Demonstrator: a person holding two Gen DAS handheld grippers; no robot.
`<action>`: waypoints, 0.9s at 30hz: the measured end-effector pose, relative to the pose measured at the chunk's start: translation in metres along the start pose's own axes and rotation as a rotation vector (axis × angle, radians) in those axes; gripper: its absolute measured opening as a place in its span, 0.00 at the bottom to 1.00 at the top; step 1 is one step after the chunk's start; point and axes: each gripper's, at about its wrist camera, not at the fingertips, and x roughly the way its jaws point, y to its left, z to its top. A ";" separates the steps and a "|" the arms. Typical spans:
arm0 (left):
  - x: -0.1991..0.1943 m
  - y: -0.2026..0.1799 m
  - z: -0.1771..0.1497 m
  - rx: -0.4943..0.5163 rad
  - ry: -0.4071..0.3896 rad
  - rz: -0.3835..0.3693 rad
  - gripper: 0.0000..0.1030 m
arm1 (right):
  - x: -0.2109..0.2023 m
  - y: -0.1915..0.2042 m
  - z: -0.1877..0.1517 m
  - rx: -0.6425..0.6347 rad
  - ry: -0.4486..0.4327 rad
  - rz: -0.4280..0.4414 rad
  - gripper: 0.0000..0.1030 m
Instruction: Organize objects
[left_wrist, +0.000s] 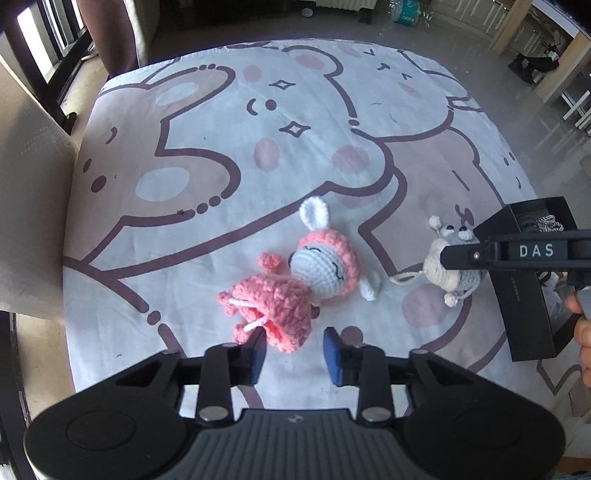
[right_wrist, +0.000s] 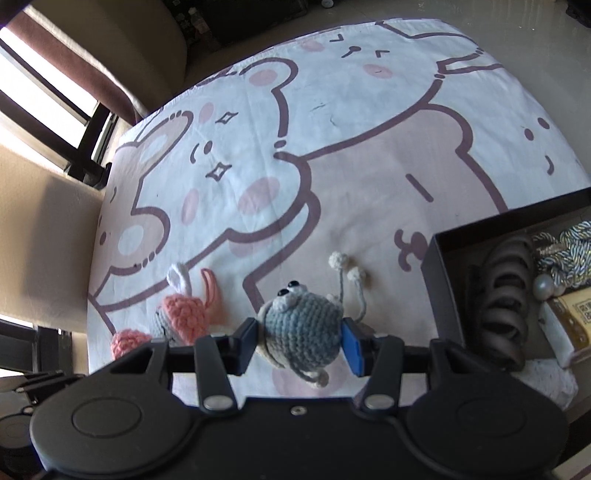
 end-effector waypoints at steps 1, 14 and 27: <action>-0.004 0.002 0.000 -0.006 -0.013 0.002 0.47 | 0.001 0.000 -0.001 -0.005 0.006 0.001 0.48; 0.020 -0.019 0.022 0.176 -0.068 0.046 0.57 | 0.008 0.002 -0.006 -0.040 0.039 0.006 0.48; 0.064 -0.049 0.014 0.444 0.048 0.082 0.51 | 0.012 -0.004 -0.004 -0.027 0.056 0.008 0.49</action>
